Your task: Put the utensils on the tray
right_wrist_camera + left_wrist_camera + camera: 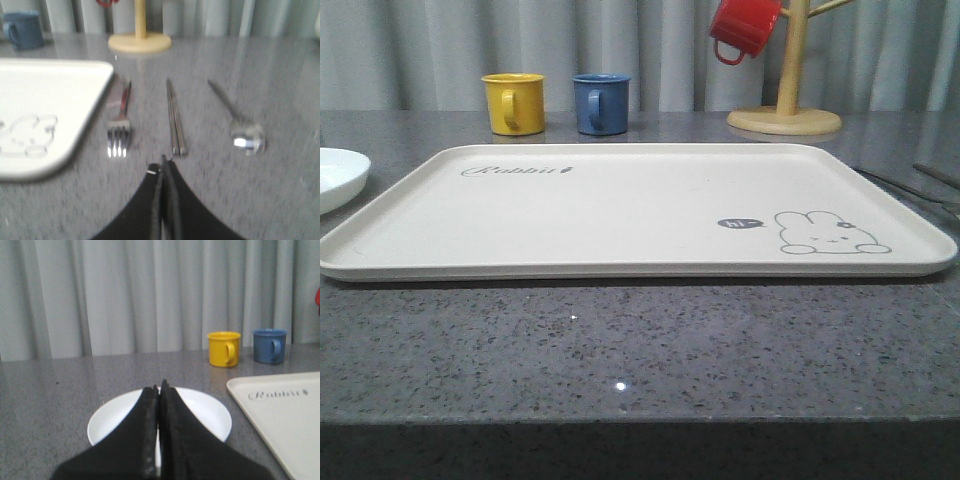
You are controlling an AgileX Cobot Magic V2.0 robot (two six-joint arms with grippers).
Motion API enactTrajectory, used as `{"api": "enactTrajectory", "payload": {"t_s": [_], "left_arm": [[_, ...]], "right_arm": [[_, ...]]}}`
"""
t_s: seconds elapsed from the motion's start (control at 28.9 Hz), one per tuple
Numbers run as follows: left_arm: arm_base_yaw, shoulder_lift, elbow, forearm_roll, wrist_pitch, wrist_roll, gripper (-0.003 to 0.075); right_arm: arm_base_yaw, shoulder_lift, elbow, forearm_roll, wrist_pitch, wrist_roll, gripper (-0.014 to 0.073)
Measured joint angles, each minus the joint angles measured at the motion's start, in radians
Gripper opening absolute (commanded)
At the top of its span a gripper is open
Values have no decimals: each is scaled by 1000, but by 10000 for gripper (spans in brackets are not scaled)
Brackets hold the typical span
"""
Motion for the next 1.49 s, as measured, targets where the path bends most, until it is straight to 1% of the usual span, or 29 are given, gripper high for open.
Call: {"api": "enactTrajectory", "payload": {"t_s": [0.14,0.24,0.35,0.45,0.59,0.62,0.66,0.69,0.8,0.83,0.87,0.9,0.94,0.97,1.04,1.18,1.32,1.49], "left_arm": [[0,22,-141,0,55,0,-18],[0,132,-278,5,144,0,-18],[0,266,-373,28,224,0,-18],[0,381,-431,36,266,0,-18],[0,433,-452,36,272,0,-7],[0,433,-454,36,272,0,19],[0,433,-454,36,272,0,63],[0,433,-454,38,272,0,123],[0,435,-454,38,272,0,384],[0,435,-454,38,272,0,459],[0,435,-454,38,272,0,519],[0,435,-454,38,272,0,561],[0,435,-454,38,272,0,582],[0,435,-454,38,272,0,584],[0,435,-454,38,272,0,573],[0,435,-456,38,272,0,547],[0,480,-486,38,285,0,547],[0,658,-623,38,418,24,547]], "right_arm": [[0,0,-154,0,53,0,-67],[0,66,-297,0,115,0,-67],[0,176,-397,0,168,0,-67],[0,277,-463,0,192,0,-67],[0,327,-479,0,190,0,-55],[0,327,-479,0,190,0,-32],[0,327,-479,0,190,0,5],[0,327,-479,0,190,0,53],[0,327,-479,0,190,0,272],[0,327,-479,0,190,0,351],[0,327,-479,0,190,0,430],[0,327,-479,0,190,0,499],[0,327,-479,0,190,0,566],[0,327,-479,0,190,0,607],[0,327,-479,0,190,0,645],[0,327,-479,0,190,0,645],[0,327,-479,0,190,0,645],[0,327,-479,0,190,0,645]]}}
